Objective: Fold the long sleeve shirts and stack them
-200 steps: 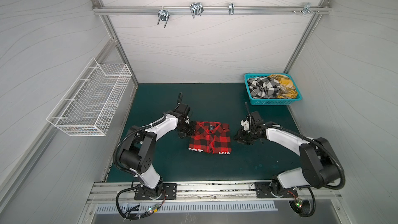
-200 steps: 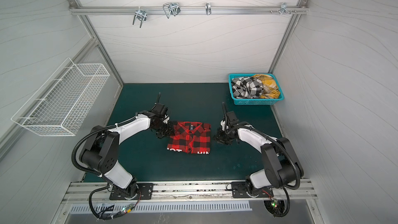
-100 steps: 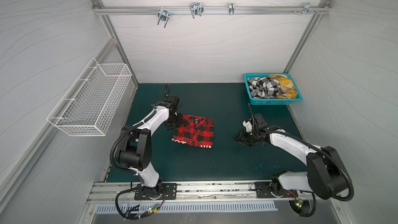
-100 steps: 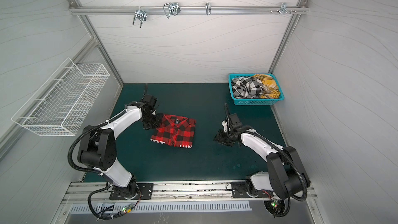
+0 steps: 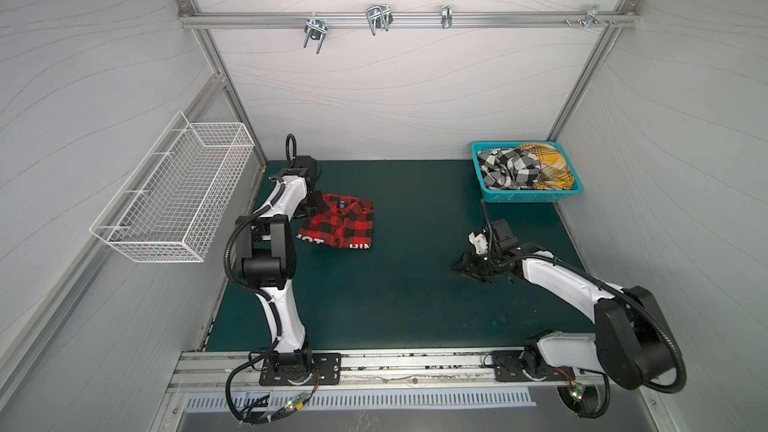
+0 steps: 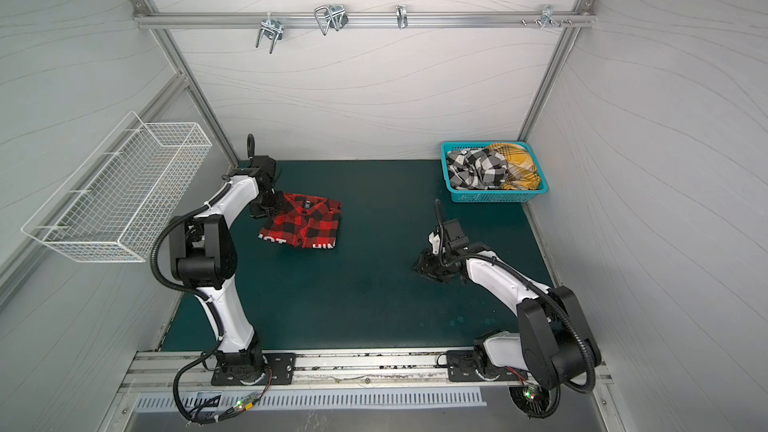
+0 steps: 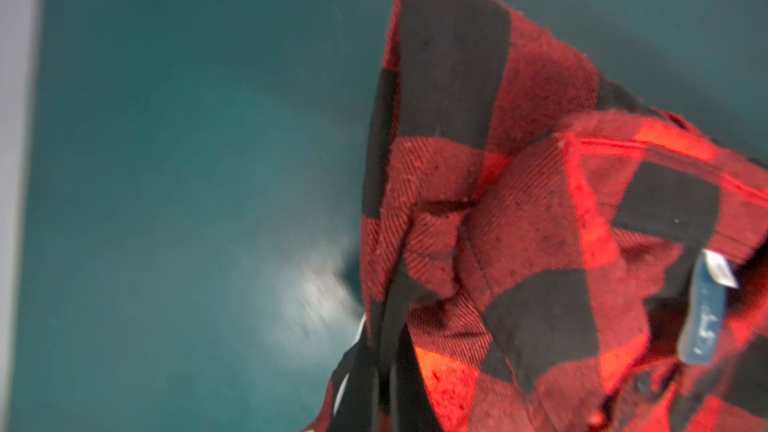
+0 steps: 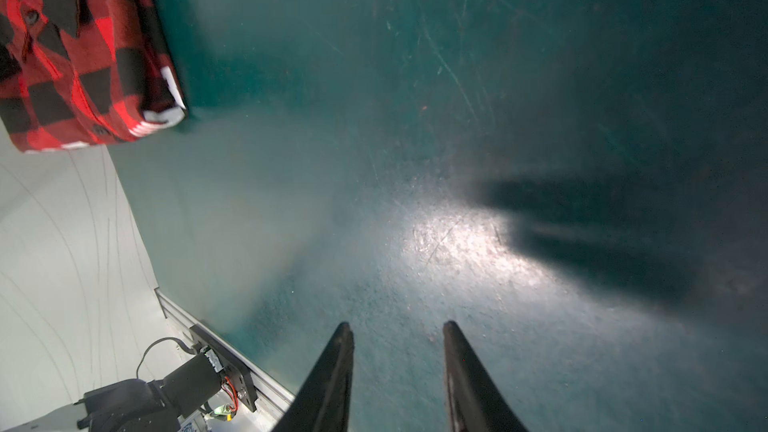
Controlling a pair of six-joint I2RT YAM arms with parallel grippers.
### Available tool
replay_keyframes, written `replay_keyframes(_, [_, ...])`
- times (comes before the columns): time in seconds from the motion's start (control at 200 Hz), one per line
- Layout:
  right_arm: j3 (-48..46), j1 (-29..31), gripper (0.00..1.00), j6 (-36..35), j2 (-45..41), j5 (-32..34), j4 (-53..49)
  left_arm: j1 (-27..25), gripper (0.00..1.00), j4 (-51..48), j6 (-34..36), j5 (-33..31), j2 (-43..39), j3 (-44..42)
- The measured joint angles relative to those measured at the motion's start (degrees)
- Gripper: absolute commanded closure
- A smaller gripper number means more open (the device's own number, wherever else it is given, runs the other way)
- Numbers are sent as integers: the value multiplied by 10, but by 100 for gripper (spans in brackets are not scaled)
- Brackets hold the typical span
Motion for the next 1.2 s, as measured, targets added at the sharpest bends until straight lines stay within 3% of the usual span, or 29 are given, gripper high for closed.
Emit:
replay_keyframes(0.47, [1, -14, 63, -2, 52, -63, 37, 38, 100, -48, 59, -81, 187, 307])
replay_keyframes(0.955, [5, -19, 64, -2, 92, -89, 56, 84, 100, -41, 122, -122, 257, 365])
replay_keyframes(1.071, [5, -20, 63, -2, 92, -89, 56, 88, 60, -31, 131, -138, 266, 384])
replay_keyframes(1.201, [5, -21, 63, -2, 93, -90, 58, 89, 46, -21, 127, -156, 274, 394])
